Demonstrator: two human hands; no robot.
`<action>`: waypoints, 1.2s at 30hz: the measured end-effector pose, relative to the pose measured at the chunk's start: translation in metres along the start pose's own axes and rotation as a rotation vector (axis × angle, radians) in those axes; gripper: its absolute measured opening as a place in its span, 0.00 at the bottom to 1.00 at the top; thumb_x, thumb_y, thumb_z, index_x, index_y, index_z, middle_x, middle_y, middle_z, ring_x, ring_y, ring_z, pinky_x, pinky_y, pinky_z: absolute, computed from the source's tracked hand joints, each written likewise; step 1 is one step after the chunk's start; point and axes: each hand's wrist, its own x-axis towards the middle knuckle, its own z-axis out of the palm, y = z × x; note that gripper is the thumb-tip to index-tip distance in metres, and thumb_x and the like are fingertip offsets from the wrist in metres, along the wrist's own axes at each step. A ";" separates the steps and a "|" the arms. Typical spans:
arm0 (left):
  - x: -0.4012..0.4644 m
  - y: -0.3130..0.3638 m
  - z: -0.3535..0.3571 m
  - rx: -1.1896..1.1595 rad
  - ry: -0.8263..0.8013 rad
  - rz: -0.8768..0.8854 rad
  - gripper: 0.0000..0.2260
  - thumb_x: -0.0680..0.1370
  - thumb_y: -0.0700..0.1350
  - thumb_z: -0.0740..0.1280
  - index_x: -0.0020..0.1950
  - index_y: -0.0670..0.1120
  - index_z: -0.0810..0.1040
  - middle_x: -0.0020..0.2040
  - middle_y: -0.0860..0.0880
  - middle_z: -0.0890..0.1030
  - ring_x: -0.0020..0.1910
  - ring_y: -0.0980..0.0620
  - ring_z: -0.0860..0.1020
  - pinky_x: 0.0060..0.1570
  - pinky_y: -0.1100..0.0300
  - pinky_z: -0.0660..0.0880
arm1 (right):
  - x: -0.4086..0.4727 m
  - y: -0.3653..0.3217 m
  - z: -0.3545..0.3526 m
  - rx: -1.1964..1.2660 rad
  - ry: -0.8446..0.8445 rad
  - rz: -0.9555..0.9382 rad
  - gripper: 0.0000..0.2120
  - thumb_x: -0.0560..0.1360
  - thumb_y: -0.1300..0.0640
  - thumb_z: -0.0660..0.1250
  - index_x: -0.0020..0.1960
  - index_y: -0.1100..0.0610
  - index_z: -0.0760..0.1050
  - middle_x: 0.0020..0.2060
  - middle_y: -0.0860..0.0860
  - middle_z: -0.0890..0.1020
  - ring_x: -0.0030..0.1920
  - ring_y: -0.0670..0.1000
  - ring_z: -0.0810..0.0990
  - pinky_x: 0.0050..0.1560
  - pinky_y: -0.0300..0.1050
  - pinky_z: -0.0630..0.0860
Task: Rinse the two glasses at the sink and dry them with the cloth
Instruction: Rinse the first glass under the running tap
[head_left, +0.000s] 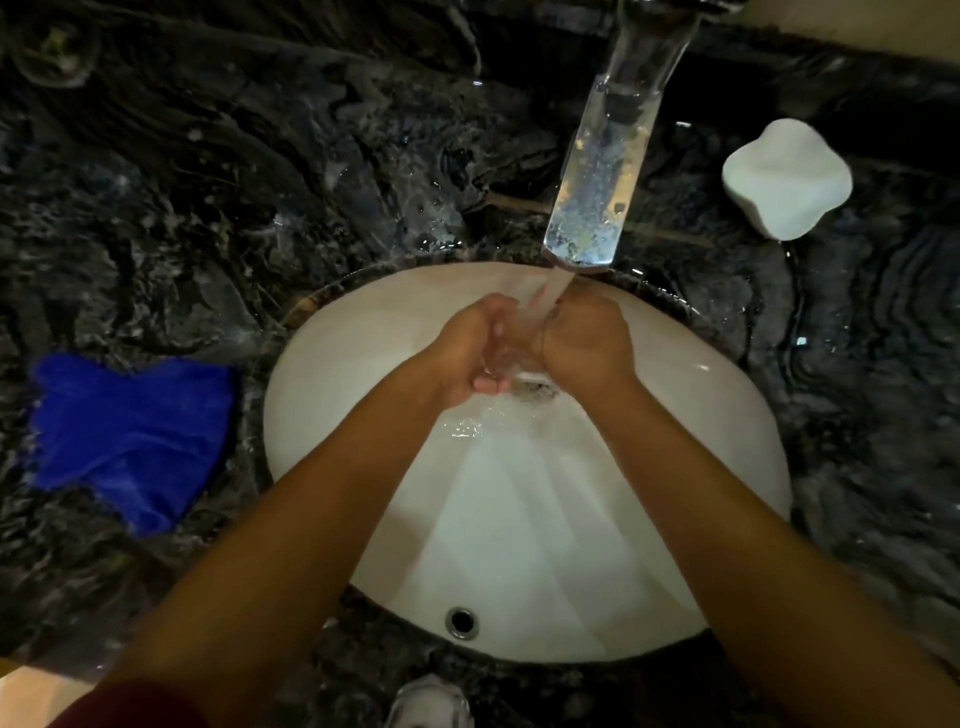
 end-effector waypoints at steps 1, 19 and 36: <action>-0.002 0.002 0.001 0.031 0.028 0.036 0.13 0.80 0.49 0.59 0.37 0.48 0.69 0.26 0.48 0.76 0.21 0.51 0.66 0.25 0.63 0.53 | -0.001 0.003 0.003 -0.053 0.005 0.049 0.12 0.76 0.45 0.68 0.48 0.54 0.79 0.43 0.46 0.80 0.46 0.53 0.81 0.46 0.45 0.75; -0.017 -0.013 0.000 0.149 -0.135 -0.117 0.15 0.81 0.54 0.58 0.51 0.42 0.75 0.42 0.42 0.82 0.24 0.47 0.72 0.21 0.66 0.58 | -0.002 0.000 -0.026 -0.233 -0.167 -0.397 0.13 0.70 0.46 0.77 0.46 0.51 0.77 0.42 0.48 0.80 0.44 0.53 0.80 0.46 0.51 0.79; -0.022 0.002 0.018 0.011 0.269 0.350 0.10 0.81 0.46 0.60 0.51 0.44 0.79 0.39 0.43 0.81 0.27 0.49 0.75 0.25 0.61 0.68 | -0.013 0.009 -0.019 0.986 -0.562 0.309 0.07 0.75 0.65 0.61 0.45 0.59 0.77 0.34 0.56 0.85 0.23 0.46 0.70 0.22 0.37 0.63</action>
